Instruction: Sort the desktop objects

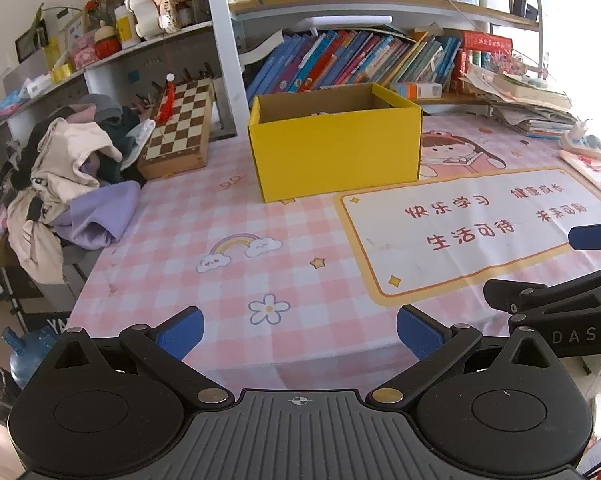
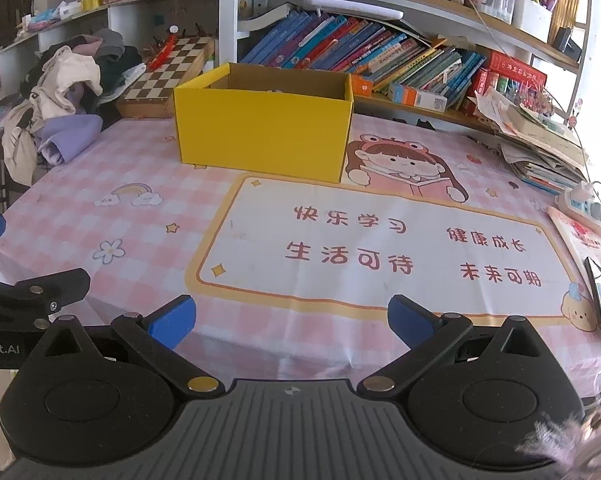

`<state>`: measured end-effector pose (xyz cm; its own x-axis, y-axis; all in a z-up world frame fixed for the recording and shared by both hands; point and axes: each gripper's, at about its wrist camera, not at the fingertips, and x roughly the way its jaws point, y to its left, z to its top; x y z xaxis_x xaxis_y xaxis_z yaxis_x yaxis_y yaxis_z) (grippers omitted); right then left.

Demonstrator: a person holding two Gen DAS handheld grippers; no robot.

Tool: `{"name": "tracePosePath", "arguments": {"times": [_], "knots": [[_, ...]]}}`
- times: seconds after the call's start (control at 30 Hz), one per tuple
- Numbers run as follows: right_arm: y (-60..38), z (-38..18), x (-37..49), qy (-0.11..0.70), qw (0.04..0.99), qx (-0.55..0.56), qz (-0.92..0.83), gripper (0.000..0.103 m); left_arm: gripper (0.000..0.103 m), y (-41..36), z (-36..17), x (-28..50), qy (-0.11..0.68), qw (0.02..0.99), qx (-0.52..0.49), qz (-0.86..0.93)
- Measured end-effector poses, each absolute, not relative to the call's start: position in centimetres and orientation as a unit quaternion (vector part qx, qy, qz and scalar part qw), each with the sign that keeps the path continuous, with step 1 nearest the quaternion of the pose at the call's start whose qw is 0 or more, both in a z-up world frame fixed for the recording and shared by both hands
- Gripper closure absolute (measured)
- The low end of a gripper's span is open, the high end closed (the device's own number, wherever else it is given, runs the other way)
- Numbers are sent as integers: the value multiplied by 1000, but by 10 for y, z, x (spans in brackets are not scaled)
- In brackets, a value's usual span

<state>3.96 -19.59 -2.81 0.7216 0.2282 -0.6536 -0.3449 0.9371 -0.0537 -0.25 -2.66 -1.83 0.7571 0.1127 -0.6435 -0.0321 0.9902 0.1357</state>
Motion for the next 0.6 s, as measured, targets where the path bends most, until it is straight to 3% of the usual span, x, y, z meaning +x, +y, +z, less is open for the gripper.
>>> {"name": "tracePosePath", "arguments": {"times": [0.6], "knots": [[-195, -31, 40, 348, 920, -90, 153, 0, 0, -27, -21, -2, 354, 933, 52, 36]]}}
